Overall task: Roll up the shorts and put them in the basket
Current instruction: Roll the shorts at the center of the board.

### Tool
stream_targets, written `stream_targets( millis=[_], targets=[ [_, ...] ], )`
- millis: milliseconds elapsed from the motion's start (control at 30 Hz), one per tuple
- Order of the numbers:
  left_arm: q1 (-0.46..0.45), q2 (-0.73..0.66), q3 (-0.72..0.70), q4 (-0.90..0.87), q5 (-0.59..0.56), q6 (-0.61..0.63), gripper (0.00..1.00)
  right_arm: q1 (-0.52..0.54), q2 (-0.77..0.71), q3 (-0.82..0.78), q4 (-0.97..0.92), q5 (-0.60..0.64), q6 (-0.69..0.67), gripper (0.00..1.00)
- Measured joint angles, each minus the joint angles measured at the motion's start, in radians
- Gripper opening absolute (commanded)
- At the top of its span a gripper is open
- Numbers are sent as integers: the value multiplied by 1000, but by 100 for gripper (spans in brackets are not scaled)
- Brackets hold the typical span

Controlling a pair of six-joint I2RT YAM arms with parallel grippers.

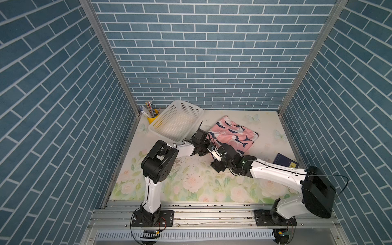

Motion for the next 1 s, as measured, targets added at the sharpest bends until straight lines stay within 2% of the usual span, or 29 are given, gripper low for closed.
stream_targets(
  millis=[267, 333, 400, 467, 533, 600, 633, 700, 733, 867, 933, 1000],
  targets=[
    [0, -5, 0, -1, 22, -16, 0, 2, 134, 0, 24, 33, -76, 97],
    [0, -11, 0, -3, 31, -22, 0, 2, 166, 2, 37, 65, -86, 94],
    [0, -21, 0, -6, 41, -25, 0, 1, 201, 9, 50, 105, -97, 88],
    [0, -30, 0, -6, 50, -29, 0, -4, 230, 16, 66, 132, -105, 76],
    [0, -37, -1, -5, 61, -35, 0, -11, 254, 23, 79, 152, -106, 52],
    [0, -43, -10, 2, 65, -44, 0, -18, 268, 29, 90, 158, -117, 23],
    [3, -44, -14, 6, 66, -47, 0, -20, 269, 29, 93, 152, -117, 13],
    [6, -46, -26, 12, 66, -48, 0, -29, 269, 29, 93, 123, -119, 0],
    [7, -47, -32, 17, 65, -48, 0, -37, 268, 30, 93, 92, -117, 0],
    [11, -60, -40, 5, 50, -26, 54, -85, 248, 30, 86, -87, -98, 0],
    [11, -79, -40, -8, 33, -10, 69, -120, 233, 29, 87, -220, -80, 0],
    [11, -106, -41, -27, 7, 13, 76, -151, 217, 19, 103, -356, -54, 0]
  ],
)
